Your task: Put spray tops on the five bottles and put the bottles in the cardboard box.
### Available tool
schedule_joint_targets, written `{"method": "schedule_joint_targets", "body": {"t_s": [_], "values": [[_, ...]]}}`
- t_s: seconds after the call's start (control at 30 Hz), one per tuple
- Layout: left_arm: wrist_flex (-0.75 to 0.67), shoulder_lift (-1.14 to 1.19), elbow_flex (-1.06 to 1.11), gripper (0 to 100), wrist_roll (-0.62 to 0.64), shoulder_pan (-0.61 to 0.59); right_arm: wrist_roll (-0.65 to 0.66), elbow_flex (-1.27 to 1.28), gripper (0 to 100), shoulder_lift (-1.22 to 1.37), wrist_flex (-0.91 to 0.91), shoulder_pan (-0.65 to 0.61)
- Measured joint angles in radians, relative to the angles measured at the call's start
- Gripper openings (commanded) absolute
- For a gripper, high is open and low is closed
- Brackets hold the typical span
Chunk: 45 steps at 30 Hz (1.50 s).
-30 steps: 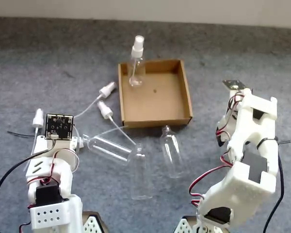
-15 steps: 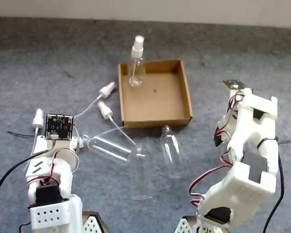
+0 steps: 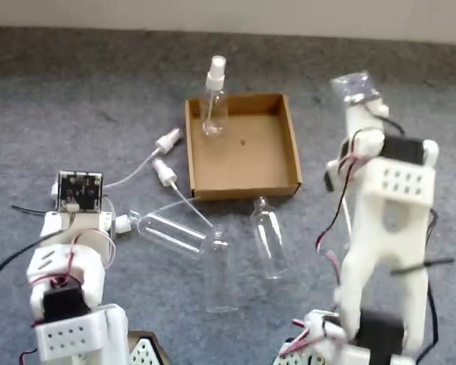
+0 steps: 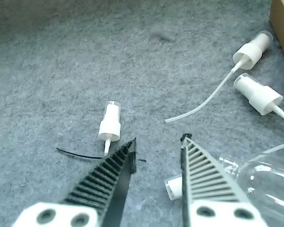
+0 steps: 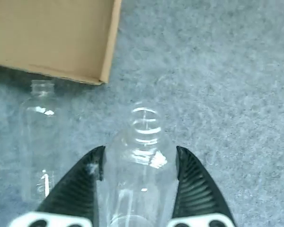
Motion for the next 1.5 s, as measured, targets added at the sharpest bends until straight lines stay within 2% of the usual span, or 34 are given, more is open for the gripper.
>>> {"method": "schedule_joint_targets", "body": {"t_s": [0.13, 0.27, 0.63, 0.83, 0.97, 1.13, 1.37, 1.5], "values": [[0.040, 0.262, -0.195, 15, -0.074, 0.000, -0.006, 0.173, 0.5, -0.180, -0.044, -0.055], [0.114, 0.614, -0.491, 15, -0.114, -0.011, -0.006, 0.288, 0.5, -0.308, -0.052, -0.080], [0.470, 1.702, -1.562, 15, -0.121, -0.172, -0.006, 0.308, 0.5, -0.368, -0.054, -0.094], [0.629, 2.128, -1.972, 15, -0.121, -0.201, -0.006, 0.308, 0.5, -0.374, -0.054, -0.117], [0.666, 2.280, -2.122, 15, -0.141, -0.219, -0.006, 0.308, 0.5, -0.374, -0.054, -0.120], [0.697, 2.364, -2.180, 15, -0.187, -0.232, -0.006, 0.308, 0.5, -0.374, -0.069, -0.138], [0.735, 2.421, -2.180, 15, -0.233, -0.252, -0.129, 0.308, 0.5, -0.374, -0.190, -0.293], [0.736, 2.449, -2.180, 9, -0.236, -0.252, -0.152, 0.308, 0.5, -0.374, -0.239, -0.388]]}}
